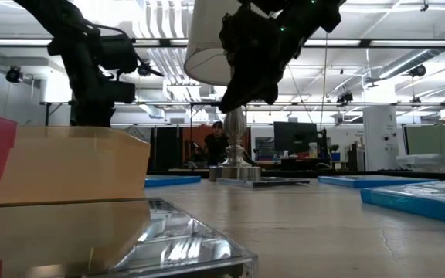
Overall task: Pick & place jewel cases by type
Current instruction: Put the top left blue cd case into the orange bin
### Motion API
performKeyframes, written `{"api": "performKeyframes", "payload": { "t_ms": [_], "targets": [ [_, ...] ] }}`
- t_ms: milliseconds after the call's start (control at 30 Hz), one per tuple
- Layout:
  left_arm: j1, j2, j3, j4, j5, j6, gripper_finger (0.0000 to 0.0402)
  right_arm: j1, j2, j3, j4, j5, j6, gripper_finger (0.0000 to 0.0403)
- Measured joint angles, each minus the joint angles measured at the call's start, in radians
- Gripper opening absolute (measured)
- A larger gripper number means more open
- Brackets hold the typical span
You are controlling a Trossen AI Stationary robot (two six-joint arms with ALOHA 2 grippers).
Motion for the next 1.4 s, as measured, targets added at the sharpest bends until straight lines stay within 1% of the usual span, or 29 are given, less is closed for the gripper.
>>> {"api": "performKeyframes", "payload": {
  "t_ms": [133, 433, 733, 900, 1167, 1400],
  "targets": [
    [0.0, 0.025, 0.0, 0.004, -0.014, -0.008, 0.0, -0.018, 0.026, 0.013, -0.001, 0.002, 0.009, 0.0008],
    [0.003, 0.029, 0.006, 0.008, -0.026, 0.013, 0.0, -0.052, 0.078, 0.075, -0.022, 0.001, -0.028, 0.0009],
    [0.003, 0.027, 0.012, 0.007, -0.026, 0.023, 0.0, -0.055, 0.09, 0.087, -0.031, -0.003, -0.066, 0.0008],
    [0.0, 0.0, 0.017, 0.008, 0.046, 0.011, 0.0, -0.053, 0.089, 0.086, -0.055, -0.006, -0.066, 0.0009],
    [0.002, 0.007, 0.018, 0.007, -0.025, 0.059, 0.0, -0.058, 0.108, 0.086, -0.052, -0.01, -0.069, 0.0009],
    [0.002, 0.048, 0.016, 0.016, -0.1, 0.159, 0.0, -0.067, 0.143, 0.087, -0.029, -0.01, -0.055, 0.0009]
  ]
}}
